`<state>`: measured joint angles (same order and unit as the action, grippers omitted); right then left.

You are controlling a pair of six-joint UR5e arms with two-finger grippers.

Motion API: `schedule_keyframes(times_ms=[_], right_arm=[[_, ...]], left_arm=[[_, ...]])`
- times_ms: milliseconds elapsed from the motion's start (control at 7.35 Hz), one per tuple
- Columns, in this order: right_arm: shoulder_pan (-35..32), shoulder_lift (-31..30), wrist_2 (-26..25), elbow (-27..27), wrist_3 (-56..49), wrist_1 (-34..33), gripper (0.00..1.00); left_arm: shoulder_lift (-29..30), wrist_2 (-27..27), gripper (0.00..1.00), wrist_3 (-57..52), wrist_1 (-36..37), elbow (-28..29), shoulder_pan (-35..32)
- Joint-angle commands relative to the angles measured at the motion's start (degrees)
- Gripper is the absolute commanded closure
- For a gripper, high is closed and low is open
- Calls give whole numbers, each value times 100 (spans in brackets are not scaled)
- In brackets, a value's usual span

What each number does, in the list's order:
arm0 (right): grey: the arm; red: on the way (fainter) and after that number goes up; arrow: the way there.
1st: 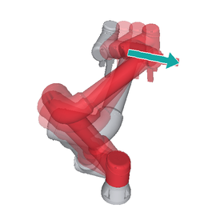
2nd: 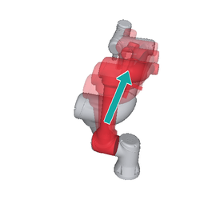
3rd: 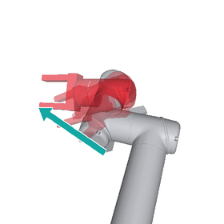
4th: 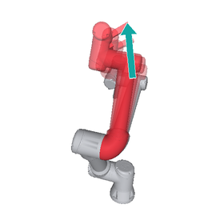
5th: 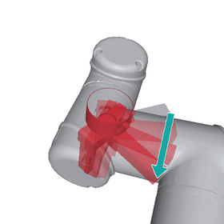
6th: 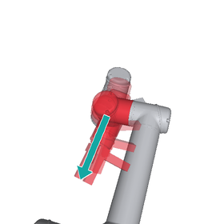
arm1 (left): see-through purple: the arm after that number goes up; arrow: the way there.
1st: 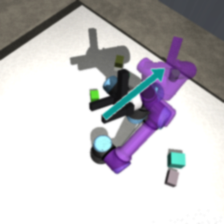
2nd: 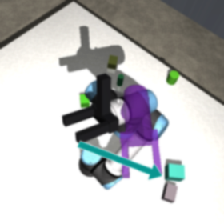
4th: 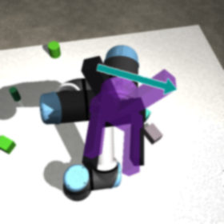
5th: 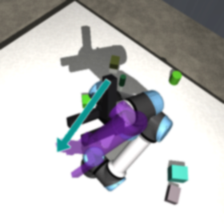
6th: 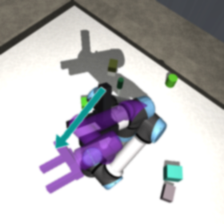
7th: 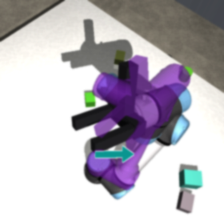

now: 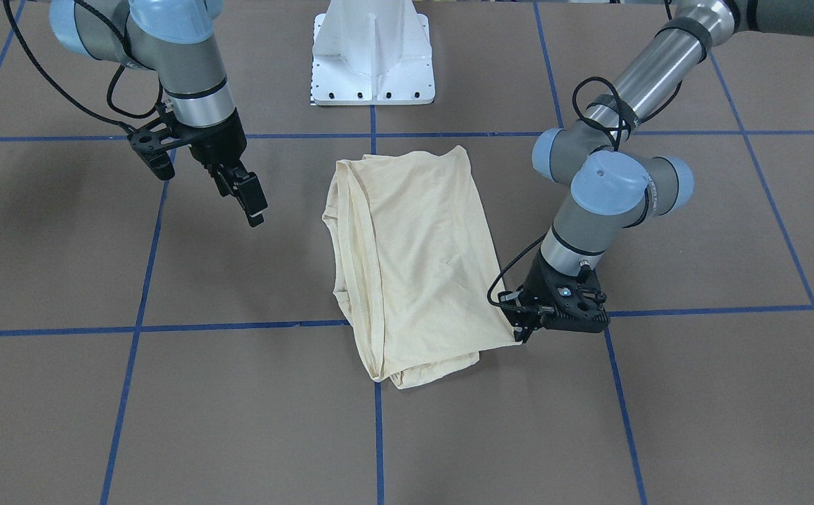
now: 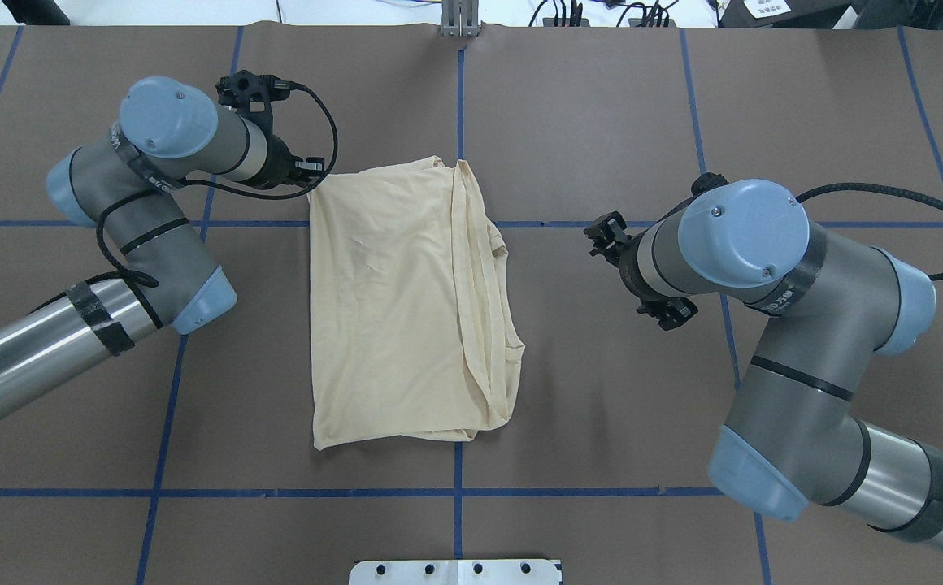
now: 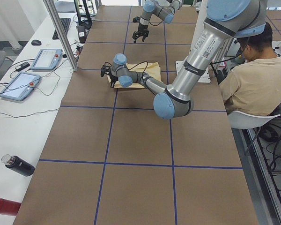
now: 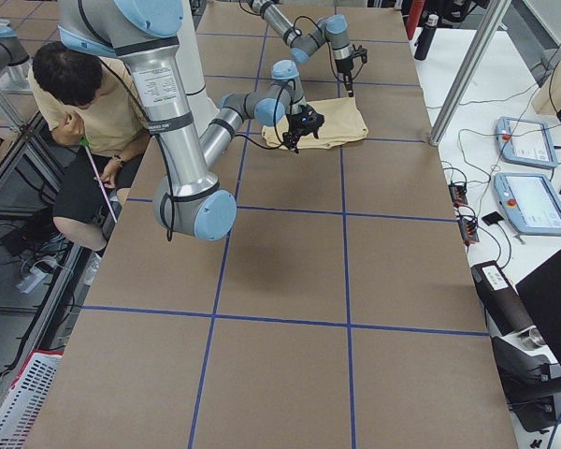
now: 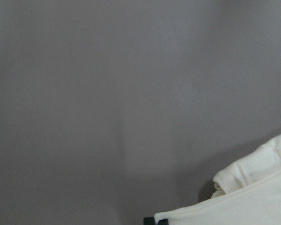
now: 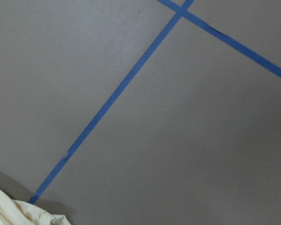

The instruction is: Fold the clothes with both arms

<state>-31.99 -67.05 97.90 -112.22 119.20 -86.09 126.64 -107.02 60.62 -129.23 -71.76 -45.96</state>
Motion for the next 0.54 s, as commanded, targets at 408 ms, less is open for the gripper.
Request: schedule_keyframes(times_ms=[408], right_arm=[[1366,429,-996,569,986,936,0]], left_arm=[[-224,-468,52,-120,1161,-1342,-423]])
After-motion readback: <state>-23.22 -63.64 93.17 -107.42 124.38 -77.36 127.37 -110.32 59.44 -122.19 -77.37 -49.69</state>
